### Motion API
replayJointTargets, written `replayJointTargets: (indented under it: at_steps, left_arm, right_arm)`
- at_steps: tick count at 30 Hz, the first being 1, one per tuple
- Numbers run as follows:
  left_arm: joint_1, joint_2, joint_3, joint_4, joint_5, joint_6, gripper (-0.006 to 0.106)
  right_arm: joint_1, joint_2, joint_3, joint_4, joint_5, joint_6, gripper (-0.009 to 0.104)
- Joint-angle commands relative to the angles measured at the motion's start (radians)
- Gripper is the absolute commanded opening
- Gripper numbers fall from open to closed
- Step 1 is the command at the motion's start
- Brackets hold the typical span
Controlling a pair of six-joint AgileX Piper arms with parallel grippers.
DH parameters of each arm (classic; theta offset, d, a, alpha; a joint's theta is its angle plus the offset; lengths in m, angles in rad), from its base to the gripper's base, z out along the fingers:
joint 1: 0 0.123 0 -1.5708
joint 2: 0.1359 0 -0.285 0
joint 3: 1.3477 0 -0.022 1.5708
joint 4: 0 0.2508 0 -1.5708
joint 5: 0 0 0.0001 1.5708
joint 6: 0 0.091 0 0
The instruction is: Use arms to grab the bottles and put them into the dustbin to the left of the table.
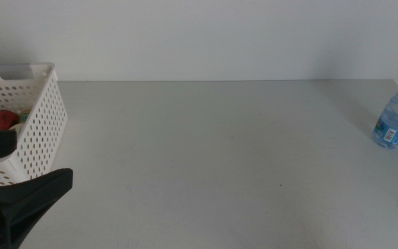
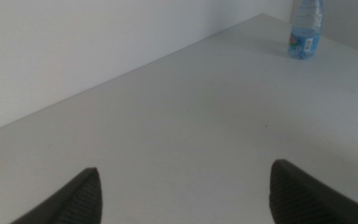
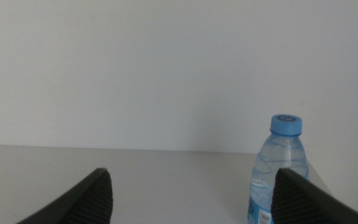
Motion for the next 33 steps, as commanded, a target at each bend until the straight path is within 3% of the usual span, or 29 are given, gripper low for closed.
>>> replayJointTargets:
  at_steps: [1, 10, 18, 25, 33]
  left_arm:
    - [-0.006, 0.005, -0.028, -0.006, -0.075, -0.006, 0.091]
    - [-0.006, 0.005, -0.028, -0.005, -0.075, -0.006, 0.091]
    - [-0.006, 0.005, -0.028, -0.005, -0.075, -0.006, 0.091]
    - [-0.006, 0.005, -0.028, -0.005, -0.075, -0.006, 0.091]
    - [-0.006, 0.005, -0.028, -0.005, -0.075, -0.006, 0.091]
  right_arm:
    - [-0.007, 0.07, -0.031, -0.016, -0.149, -0.002, 0.065]
    - [-0.007, 0.339, -0.032, 0.0, -0.344, -0.021, 0.065]
    - [-0.007, 0.538, -0.114, 0.177, -0.395, -0.02, 0.065]
    - [-0.007, 0.667, -0.258, 0.269, -0.395, -0.032, 0.065]
    - [-0.007, 0.801, -0.436, 0.372, -0.394, -0.173, 0.065]
